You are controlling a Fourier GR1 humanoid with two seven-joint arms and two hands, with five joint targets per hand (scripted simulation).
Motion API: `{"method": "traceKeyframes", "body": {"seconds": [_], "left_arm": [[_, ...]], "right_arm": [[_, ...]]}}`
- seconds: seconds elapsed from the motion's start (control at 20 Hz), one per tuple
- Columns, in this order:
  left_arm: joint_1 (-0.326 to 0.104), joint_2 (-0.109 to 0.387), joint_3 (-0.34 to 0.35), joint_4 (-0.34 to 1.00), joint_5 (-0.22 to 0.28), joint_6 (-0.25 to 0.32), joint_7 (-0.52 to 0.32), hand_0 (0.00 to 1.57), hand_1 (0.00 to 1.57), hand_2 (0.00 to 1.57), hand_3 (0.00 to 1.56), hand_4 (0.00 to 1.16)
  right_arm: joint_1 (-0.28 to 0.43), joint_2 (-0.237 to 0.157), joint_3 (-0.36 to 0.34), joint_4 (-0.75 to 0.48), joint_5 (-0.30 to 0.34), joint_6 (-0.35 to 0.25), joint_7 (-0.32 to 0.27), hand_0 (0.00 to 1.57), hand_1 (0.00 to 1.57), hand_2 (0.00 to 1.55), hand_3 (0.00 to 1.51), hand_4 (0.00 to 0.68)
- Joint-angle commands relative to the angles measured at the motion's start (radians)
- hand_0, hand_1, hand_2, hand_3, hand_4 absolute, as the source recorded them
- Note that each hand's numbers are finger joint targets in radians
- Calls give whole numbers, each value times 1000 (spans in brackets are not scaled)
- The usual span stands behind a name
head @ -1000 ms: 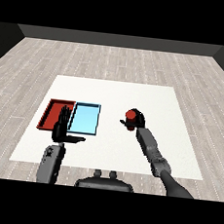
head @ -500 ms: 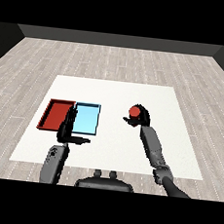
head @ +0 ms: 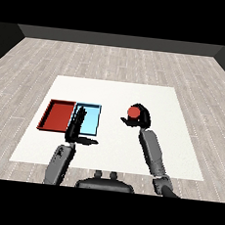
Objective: Pick the red can and put it in the red box
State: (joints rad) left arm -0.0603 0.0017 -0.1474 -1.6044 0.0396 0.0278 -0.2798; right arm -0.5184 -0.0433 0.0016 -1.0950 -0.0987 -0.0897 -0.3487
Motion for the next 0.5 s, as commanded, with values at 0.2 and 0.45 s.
{"method": "traceKeyframes", "body": {"seconds": [0.2, 0.45], "left_arm": [[-89, -2, -105, 14, 30, 98, 93, 0, 0, 0, 0, 0], [-77, 1, -94, 110, 37, 57, 22, 0, 0, 0, 0, 0]], "right_arm": [[83, 42, 364, -191, -105, -348, 45, 1445, 1445, 1425, 1381, 655], [92, 43, 355, -226, -77, -330, 79, 1453, 1453, 1447, 1398, 661]]}}
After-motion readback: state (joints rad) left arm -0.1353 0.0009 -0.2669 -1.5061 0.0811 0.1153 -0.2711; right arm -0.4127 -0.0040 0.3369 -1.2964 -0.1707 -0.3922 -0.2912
